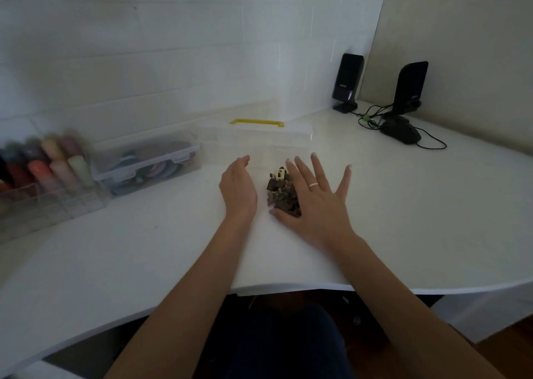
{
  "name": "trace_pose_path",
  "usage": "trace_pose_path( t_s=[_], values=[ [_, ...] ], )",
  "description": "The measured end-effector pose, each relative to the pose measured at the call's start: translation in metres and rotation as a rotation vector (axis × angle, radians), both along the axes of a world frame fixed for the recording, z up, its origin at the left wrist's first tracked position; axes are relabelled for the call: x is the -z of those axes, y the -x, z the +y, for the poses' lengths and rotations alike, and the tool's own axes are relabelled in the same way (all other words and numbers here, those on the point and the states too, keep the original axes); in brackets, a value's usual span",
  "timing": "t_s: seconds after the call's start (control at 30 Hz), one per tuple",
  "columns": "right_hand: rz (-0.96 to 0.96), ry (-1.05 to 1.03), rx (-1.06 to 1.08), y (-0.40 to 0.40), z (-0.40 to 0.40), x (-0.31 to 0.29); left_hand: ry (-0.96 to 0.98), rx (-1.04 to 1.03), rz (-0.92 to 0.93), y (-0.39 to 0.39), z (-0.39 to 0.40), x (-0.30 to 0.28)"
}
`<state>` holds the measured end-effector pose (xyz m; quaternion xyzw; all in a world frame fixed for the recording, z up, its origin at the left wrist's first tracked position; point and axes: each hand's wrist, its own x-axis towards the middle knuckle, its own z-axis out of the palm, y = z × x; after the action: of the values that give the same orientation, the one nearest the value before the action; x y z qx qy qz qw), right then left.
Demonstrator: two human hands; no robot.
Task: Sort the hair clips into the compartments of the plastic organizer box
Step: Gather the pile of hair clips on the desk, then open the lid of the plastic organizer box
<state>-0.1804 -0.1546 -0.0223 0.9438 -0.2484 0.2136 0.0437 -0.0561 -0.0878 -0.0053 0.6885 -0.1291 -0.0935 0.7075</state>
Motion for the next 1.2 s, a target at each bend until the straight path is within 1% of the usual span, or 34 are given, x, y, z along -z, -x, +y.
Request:
trace_pose_path(
  t_s=[0.07, 0.13, 0.2, 0.23, 0.27, 0.33, 0.4, 0.43, 0.5, 0.63, 0.77, 0.9, 0.97, 1.03, 1.1, 1.2],
  values=[
    [-0.056, -0.093, -0.018, -0.003, 0.001, -0.006, -0.029, -0.051, -0.070, -0.006, 0.007, 0.001],
    [-0.206, -0.244, -0.003, -0.013, -0.002, -0.017, -0.042, -0.109, -0.154, -0.015, 0.016, 0.002],
    [-0.371, -0.423, 0.077, -0.030, -0.020, -0.029, -0.080, -0.149, -0.240, -0.026, 0.025, 0.004],
    [-0.414, -0.528, 0.105, -0.037, -0.034, -0.034, -0.109, -0.155, -0.284, -0.031, 0.028, 0.006],
    [-0.420, -0.627, 0.095, -0.043, -0.047, -0.038, -0.142, -0.154, -0.318, -0.036, 0.031, 0.007],
    [-0.355, -0.739, -0.039, -0.048, -0.064, -0.040, -0.183, -0.149, -0.341, -0.043, 0.034, 0.009],
    [-0.303, -0.698, -0.140, -0.049, -0.073, -0.041, -0.189, -0.164, -0.327, -0.046, 0.035, 0.010],
    [-0.327, -0.670, -0.144, -0.050, -0.075, -0.042, -0.184, -0.177, -0.310, -0.046, 0.036, 0.010],
    [-0.420, -0.671, -0.103, -0.053, -0.079, -0.042, -0.190, -0.188, -0.303, -0.046, 0.036, 0.010],
    [-0.563, -0.764, -0.057, -0.057, -0.079, -0.037, -0.178, -0.157, -0.348, -0.045, 0.035, 0.010],
    [-0.707, -0.744, -0.025, -0.053, -0.081, -0.034, -0.137, -0.172, -0.348, -0.047, 0.036, 0.011],
    [-0.795, -0.715, -0.049, -0.043, -0.075, -0.047, -0.068, -0.154, -0.308, -0.045, 0.038, 0.006],
    [-0.846, -0.730, -0.088, -0.037, -0.068, -0.057, -0.027, -0.145, -0.374, -0.042, 0.044, -0.002],
    [-0.852, -0.759, -0.158, -0.035, -0.066, -0.067, -0.010, -0.123, -0.507, -0.046, 0.055, -0.014],
    [-0.802, -0.825, -0.247, -0.038, -0.063, -0.073, -0.017, -0.067, -0.556, -0.058, 0.068, -0.027],
    [-0.742, -0.942, -0.376, -0.048, -0.049, -0.075, 0.064, 0.013, -0.409, -0.066, 0.094, -0.046]
  ],
)
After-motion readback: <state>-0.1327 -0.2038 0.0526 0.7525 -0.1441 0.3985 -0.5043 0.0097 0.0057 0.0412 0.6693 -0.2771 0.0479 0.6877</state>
